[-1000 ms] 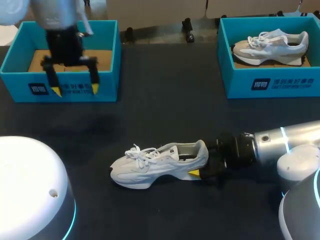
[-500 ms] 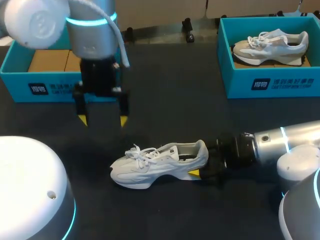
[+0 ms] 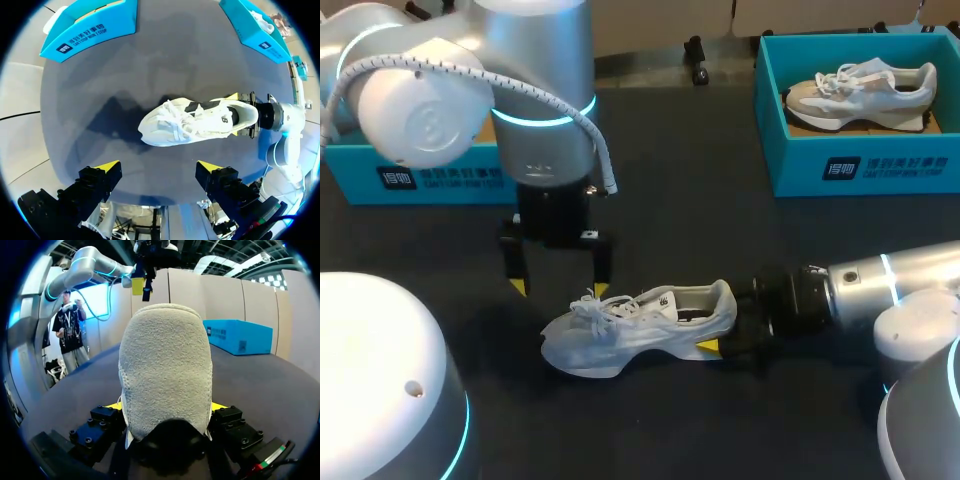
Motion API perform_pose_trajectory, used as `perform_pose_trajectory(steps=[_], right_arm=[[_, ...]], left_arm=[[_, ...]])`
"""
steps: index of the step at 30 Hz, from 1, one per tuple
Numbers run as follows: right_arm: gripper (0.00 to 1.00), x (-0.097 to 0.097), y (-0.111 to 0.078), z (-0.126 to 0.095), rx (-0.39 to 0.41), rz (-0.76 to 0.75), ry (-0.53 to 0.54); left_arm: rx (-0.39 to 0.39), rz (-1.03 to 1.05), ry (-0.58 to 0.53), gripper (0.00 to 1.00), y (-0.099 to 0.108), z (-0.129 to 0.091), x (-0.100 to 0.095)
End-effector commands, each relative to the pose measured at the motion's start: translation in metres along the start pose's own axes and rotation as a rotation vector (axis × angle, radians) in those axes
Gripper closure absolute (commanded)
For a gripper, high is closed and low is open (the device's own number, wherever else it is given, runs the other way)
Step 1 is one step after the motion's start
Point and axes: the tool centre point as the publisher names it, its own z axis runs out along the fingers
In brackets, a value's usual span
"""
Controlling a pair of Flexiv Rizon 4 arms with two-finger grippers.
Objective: Take the shoe out of the shoebox, open the shoe tongue, remove and reinsert the insole, then place the shoe into the shoebox
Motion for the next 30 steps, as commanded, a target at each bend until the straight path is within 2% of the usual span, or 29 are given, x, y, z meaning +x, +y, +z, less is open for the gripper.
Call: perform_pose_trajectory(steps=[1,3,7,11,16,24,30], right_arm=[[1.0,0.0,-0.001,0.001,0.0,-0.001,-0.002],[1.0,0.0,-0.001,0.001,0.0,-0.001,-0.002],[1.0,0.0,-0.001,0.001,0.0,-0.001,-0.002],[1.0,0.0,-0.001,0.001,0.0,-0.001,-0.002],[1.0,0.0,-0.001,0.001,0.0,-0.001,-0.002],[1.0,0.0,-0.001,0.001,0.0,-0.001,-0.002],[1.0,0.0,-0.001,0.001,0.0,-0.001,-0.002]], left_arm=[[0.001,0.0,0.003,0.0,0.0,0.0,-0.001],[-0.036,-0.001,0.009,0.0,-0.004,-0.001,0.004],[-0.058,0.051,-0.018,0.0,0.002,0.002,0.031],[-0.028,0.066,-0.059,0.0,0.007,0.004,0.06],[-0.01,0.057,-0.083,0.0,0.008,0.009,0.086],[-0.021,-0.003,-0.135,0.0,-0.003,0.032,0.11],[-0.021,-0.06,-0.141,0.0,-0.014,0.042,0.118]])
